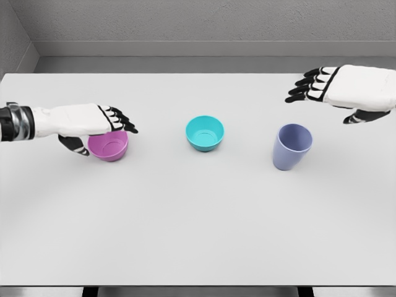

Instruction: Stacking bowl and cup with both arms

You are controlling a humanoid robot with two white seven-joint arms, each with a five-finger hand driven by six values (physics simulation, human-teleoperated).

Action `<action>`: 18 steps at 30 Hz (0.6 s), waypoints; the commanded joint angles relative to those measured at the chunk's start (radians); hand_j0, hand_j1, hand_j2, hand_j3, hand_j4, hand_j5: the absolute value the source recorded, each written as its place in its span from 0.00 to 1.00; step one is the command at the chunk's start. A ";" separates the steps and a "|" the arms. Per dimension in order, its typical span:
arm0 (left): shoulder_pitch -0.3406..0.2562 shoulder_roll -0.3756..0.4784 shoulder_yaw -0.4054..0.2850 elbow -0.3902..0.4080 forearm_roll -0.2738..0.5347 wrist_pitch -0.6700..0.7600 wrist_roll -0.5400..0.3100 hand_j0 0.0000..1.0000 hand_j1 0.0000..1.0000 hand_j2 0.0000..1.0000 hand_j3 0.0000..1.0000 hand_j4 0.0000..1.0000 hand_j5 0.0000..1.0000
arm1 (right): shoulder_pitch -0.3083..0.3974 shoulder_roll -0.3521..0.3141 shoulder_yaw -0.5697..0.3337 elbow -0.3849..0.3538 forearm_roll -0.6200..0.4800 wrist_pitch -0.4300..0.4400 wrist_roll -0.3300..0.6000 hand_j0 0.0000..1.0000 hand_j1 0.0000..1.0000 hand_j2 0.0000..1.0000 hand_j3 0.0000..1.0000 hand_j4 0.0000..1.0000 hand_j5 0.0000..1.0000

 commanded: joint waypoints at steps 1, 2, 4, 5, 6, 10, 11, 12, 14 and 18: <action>0.000 -0.001 -0.002 0.001 0.005 0.002 -0.001 1.00 1.00 1.00 1.00 1.00 1.00 | -0.002 0.004 0.019 -0.003 -0.004 0.003 -0.001 1.00 1.00 1.00 1.00 1.00 1.00; -0.002 -0.001 -0.001 0.001 0.005 0.002 -0.002 1.00 1.00 1.00 1.00 1.00 1.00 | -0.003 0.007 0.033 -0.003 -0.004 0.003 -0.001 1.00 1.00 1.00 1.00 1.00 1.00; 0.000 -0.001 -0.002 0.007 0.005 0.002 -0.001 1.00 1.00 1.00 1.00 1.00 1.00 | -0.002 0.007 0.039 -0.005 -0.004 0.003 -0.001 1.00 1.00 1.00 1.00 1.00 1.00; 0.000 -0.001 -0.002 0.007 0.005 0.002 -0.001 1.00 1.00 1.00 1.00 1.00 1.00 | -0.002 0.007 0.039 -0.026 -0.004 0.003 -0.001 1.00 1.00 1.00 1.00 1.00 1.00; 0.000 -0.001 -0.002 0.008 0.003 0.002 -0.002 1.00 1.00 1.00 1.00 1.00 1.00 | 0.000 0.007 0.045 -0.051 -0.004 0.003 -0.001 1.00 1.00 1.00 1.00 1.00 1.00; 0.000 -0.003 -0.018 0.034 0.001 0.002 -0.001 1.00 1.00 1.00 1.00 1.00 1.00 | 0.000 0.007 0.071 -0.066 -0.004 0.003 -0.001 1.00 1.00 1.00 1.00 1.00 1.00; -0.002 -0.008 -0.018 0.034 0.001 0.002 -0.002 1.00 1.00 1.00 1.00 1.00 1.00 | 0.000 0.013 0.082 -0.066 -0.004 0.003 -0.001 1.00 1.00 1.00 1.00 1.00 1.00; -0.002 -0.008 -0.018 0.034 0.001 0.002 -0.001 1.00 1.00 1.00 1.00 1.00 1.00 | 0.000 0.014 0.088 -0.066 -0.003 0.003 -0.001 1.00 1.00 1.00 1.00 1.00 1.00; -0.002 -0.009 -0.018 0.034 0.001 0.002 -0.002 1.00 1.00 1.00 1.00 1.00 1.00 | 0.000 0.013 0.102 -0.066 -0.003 0.003 -0.001 1.00 1.00 1.00 1.00 1.00 1.00; -0.002 -0.015 -0.018 0.038 0.000 0.002 -0.002 1.00 1.00 1.00 1.00 1.00 1.00 | 0.000 0.013 0.125 -0.066 -0.003 0.003 -0.001 1.00 1.00 1.00 1.00 1.00 1.00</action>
